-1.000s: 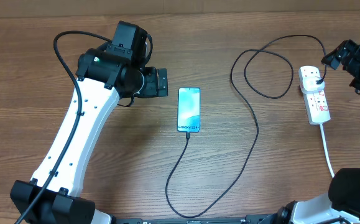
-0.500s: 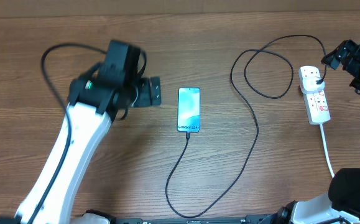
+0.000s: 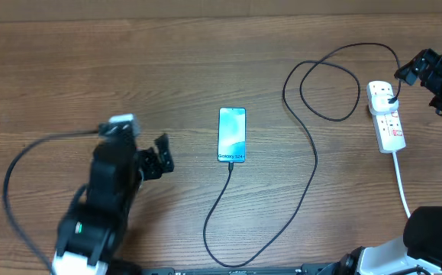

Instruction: Plug charger to phone and switch on socket

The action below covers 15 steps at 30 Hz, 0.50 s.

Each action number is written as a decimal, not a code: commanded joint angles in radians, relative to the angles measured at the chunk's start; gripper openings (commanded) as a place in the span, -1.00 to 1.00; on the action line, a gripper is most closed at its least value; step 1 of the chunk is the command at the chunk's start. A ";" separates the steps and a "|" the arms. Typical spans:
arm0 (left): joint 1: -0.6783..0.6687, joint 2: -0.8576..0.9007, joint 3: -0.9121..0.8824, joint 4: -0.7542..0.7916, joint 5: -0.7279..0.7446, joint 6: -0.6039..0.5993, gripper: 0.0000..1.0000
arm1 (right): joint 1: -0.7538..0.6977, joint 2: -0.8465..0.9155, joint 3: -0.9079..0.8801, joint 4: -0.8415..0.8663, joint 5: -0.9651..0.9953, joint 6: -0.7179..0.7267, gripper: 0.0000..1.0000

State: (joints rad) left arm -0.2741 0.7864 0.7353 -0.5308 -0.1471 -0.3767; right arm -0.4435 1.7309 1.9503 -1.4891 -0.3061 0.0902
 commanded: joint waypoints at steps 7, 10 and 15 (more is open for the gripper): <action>0.087 -0.422 -0.400 0.481 0.017 0.019 0.99 | 0.001 -0.002 0.012 0.002 0.006 0.000 1.00; 0.104 -0.515 -0.517 0.643 0.017 0.019 0.99 | 0.001 -0.002 0.012 0.002 0.006 0.000 1.00; 0.140 -0.640 -0.697 0.872 0.017 0.018 0.99 | 0.001 -0.002 0.012 0.002 0.006 0.000 1.00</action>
State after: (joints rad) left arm -0.1555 0.2058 0.1238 0.2817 -0.1387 -0.3660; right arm -0.4435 1.7309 1.9503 -1.4891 -0.3061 0.0898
